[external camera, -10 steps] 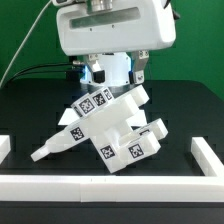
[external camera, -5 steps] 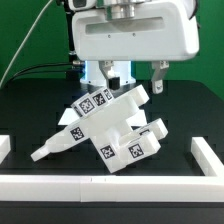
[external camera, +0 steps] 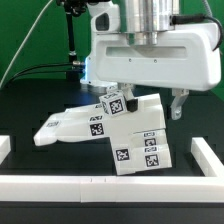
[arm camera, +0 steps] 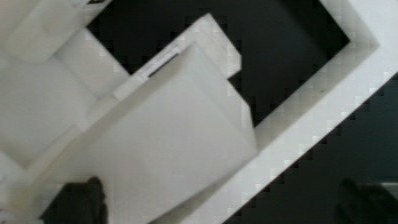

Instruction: Assemble chair

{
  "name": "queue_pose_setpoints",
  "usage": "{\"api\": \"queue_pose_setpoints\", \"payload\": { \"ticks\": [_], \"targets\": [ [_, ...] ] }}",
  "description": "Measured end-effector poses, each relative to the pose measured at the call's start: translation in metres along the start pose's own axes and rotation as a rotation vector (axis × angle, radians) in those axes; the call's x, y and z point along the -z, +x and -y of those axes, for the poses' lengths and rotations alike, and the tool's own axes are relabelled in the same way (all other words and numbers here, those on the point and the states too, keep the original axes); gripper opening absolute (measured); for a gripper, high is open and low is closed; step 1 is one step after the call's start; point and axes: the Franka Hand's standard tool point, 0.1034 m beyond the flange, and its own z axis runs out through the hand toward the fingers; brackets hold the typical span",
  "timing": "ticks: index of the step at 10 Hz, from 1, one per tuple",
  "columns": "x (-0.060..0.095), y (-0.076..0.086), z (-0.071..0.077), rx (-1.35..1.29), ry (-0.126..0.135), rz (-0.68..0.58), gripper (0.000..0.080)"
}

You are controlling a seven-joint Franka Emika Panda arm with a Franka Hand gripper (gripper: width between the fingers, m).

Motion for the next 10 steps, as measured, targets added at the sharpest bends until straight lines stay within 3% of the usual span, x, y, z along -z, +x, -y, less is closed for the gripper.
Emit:
{"api": "queue_pose_setpoints", "payload": {
  "ticks": [6,8,10],
  "targets": [
    [-0.006,0.015,0.023,-0.011,0.01,-0.044,0.0649],
    [-0.005,0.017,0.019,-0.012,0.011,-0.045,0.0649],
    [0.006,0.022,0.018,-0.024,0.019,-0.04,0.0649]
  ]
}}
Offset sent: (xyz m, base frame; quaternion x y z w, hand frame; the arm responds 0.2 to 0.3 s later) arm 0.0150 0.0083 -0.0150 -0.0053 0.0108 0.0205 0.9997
